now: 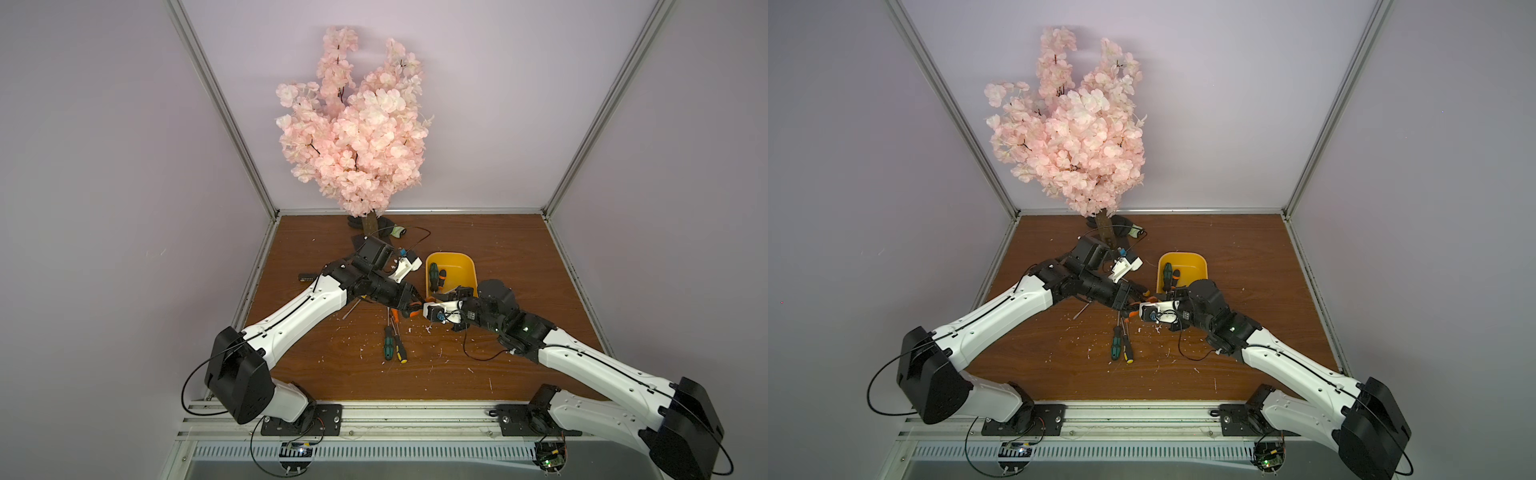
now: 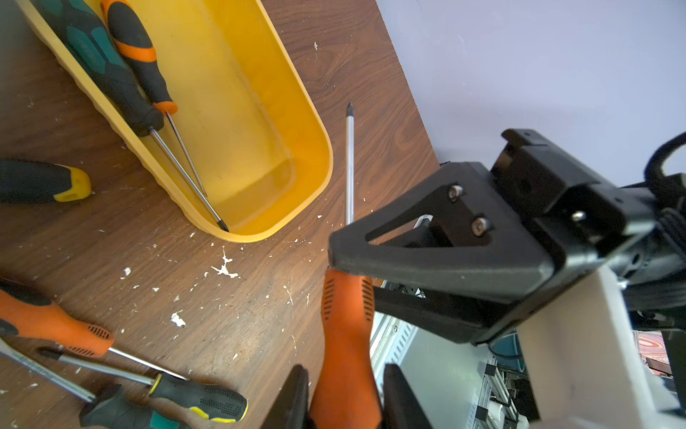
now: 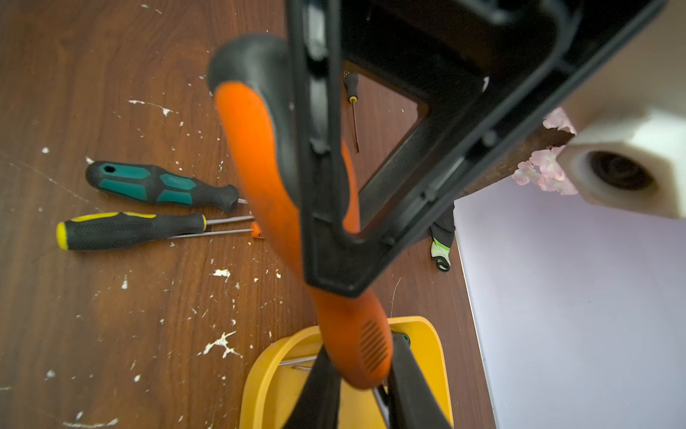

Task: Put the screwdriver on the desktop into the storage box
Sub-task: Pick up the screwdriver from the center of the board.

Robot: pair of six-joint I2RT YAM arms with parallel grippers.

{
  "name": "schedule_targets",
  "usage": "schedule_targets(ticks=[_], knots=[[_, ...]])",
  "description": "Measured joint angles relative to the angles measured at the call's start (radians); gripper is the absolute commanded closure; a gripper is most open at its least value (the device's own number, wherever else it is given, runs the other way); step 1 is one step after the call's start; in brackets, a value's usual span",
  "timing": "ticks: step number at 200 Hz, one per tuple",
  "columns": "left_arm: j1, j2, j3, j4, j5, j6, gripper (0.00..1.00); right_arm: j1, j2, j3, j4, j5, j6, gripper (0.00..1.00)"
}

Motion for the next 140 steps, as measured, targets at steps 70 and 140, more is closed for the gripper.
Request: schedule_targets(ticks=[70, 140], knots=[[0.161, -0.113, -0.032, 0.063, -0.107, -0.066, 0.41, 0.0, -0.008, -0.004, 0.032, 0.065, 0.146, 1.0], [0.23, -0.299, -0.237, 0.246, -0.211, -0.185, 0.39, -0.062, 0.084, 0.085, 0.026, 0.147, 0.524, 0.98]])
